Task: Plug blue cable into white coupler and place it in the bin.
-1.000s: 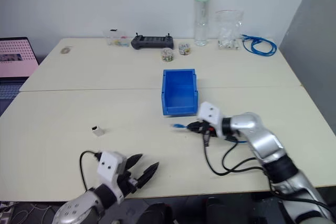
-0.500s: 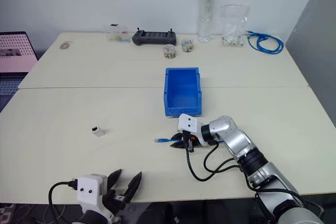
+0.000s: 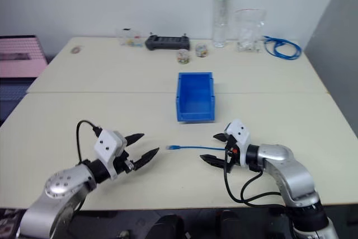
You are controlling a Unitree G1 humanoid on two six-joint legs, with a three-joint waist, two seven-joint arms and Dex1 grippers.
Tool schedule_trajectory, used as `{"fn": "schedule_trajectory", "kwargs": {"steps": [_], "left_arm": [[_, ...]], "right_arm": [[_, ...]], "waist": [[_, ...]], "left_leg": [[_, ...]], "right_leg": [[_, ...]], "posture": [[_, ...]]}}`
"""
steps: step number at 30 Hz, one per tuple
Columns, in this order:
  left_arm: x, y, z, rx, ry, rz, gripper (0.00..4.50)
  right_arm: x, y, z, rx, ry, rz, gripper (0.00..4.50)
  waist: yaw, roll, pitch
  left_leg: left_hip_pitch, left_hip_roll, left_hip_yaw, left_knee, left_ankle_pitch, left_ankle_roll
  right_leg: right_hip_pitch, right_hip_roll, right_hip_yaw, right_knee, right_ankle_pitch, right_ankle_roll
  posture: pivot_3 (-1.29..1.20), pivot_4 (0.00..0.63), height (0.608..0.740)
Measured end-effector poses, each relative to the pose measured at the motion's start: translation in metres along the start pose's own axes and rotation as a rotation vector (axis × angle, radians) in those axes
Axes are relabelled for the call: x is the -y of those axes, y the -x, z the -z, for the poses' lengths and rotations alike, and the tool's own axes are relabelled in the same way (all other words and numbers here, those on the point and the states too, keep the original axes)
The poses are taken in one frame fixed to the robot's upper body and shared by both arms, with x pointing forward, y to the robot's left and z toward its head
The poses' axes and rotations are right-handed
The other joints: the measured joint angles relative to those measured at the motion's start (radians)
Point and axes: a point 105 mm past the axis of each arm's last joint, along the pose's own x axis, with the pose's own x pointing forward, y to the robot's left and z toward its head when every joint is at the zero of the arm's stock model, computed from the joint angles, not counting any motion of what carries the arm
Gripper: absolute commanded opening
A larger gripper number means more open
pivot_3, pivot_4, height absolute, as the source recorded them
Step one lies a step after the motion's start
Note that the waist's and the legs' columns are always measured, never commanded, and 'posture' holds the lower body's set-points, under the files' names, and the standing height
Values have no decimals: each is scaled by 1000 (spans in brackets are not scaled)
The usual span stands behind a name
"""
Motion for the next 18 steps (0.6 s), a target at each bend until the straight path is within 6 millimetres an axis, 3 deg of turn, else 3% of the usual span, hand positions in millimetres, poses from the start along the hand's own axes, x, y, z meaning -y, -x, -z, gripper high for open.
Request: {"fn": "schedule_trajectory", "kwargs": {"steps": [4, 9, 14, 18], "left_arm": [[-4, -14, 1, -69, -81, 212, 3592], [-14, -23, 18, -203, -242, 427, 3592], [-30, -25, 27, -250, -300, 473, 3592], [-28, -31, 26, -225, -302, 501, 3592]], "right_arm": [[-15, 11, -2, 14, -18, 1, 4490], [-9, 16, 9, -4, -52, 91, 4490], [-10, 17, 10, 13, -66, 141, 4490], [-14, 18, 9, 28, -75, 155, 4490]], "waist": [[-10, 0, 0], [-10, 0, 0], [-8, 0, 0], [-8, 0, 0]], "left_leg": [[0, 0, -1, 0, 0, 0], [0, 0, 1, 0, 0, 0], [-2, 0, 0, 0, 0, 0], [-1, -1, 0, 0, 0, 0]], "right_leg": [[0, 1, -1, 0, -2, 3], [-1, 1, 2, 0, -2, 3], [-1, 1, 1, 0, -2, 3], [-1, 0, 1, 0, -1, 4]], "posture": [[0, 150, 740], [0, 150, 740], [0, 150, 740], [0, 150, 740]]}}
